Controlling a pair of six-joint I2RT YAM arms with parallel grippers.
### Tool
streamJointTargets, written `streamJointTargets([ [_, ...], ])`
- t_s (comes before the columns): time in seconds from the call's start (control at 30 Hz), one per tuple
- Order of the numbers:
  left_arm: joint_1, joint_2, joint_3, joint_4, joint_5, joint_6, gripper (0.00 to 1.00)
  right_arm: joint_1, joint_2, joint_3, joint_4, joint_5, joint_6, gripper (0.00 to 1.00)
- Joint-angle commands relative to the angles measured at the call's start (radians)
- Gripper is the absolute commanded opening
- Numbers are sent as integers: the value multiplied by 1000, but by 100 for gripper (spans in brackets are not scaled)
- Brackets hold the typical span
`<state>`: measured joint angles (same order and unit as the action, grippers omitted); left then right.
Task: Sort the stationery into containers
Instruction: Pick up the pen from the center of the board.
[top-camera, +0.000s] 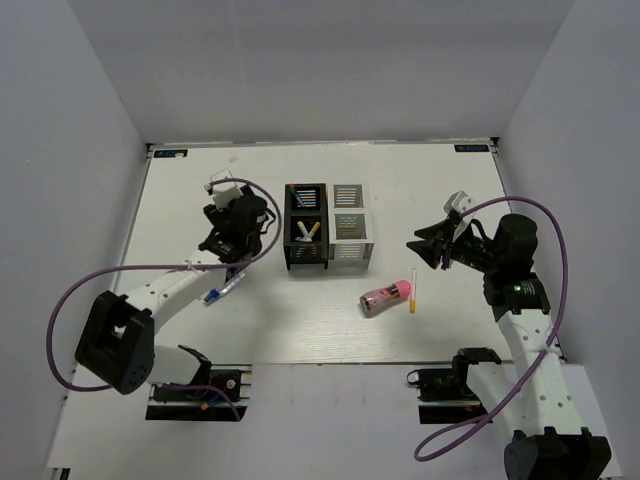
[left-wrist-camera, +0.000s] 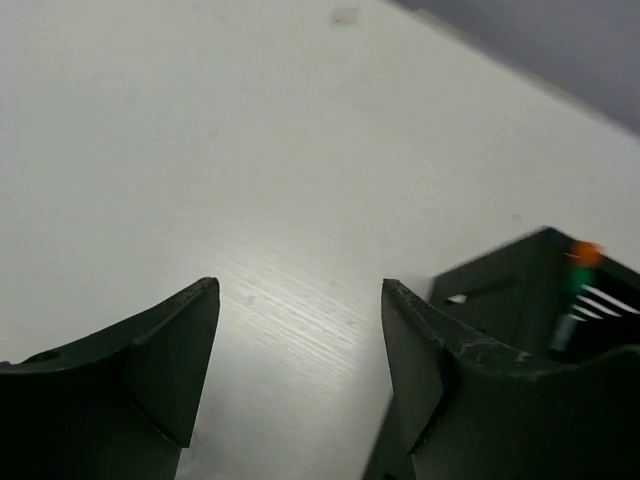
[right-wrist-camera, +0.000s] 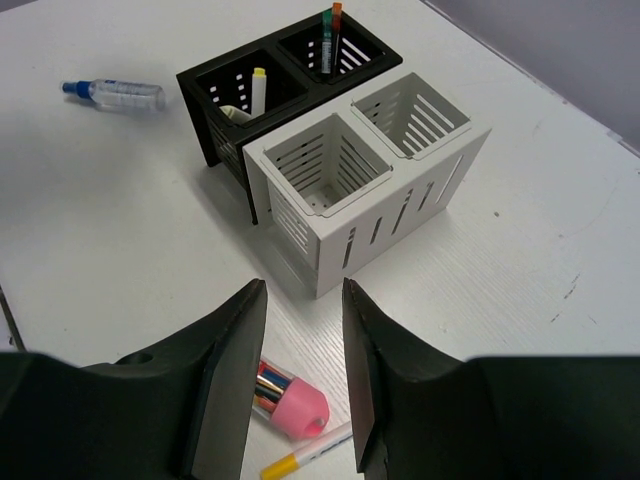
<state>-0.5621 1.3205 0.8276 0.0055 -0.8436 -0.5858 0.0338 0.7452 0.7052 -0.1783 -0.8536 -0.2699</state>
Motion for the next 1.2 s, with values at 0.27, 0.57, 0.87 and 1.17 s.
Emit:
streamJointTargets([
  [0.27, 286, 156, 45, -251, 216, -169, 77, -20, -30, -4, -33, -22, -42, 42],
  [0.57, 355, 304, 65, -289, 362, -140, 77, -20, -10, -4, -29, -48, -40, 42],
  [0.87, 364, 318, 65, -312, 391, -121, 77, -52, 2, -6, -27, -48, -42, 46],
  [1.17, 364, 309, 54, -325, 409, -121, 77, -55, 88, 86, -108, 51, -115, 63],
])
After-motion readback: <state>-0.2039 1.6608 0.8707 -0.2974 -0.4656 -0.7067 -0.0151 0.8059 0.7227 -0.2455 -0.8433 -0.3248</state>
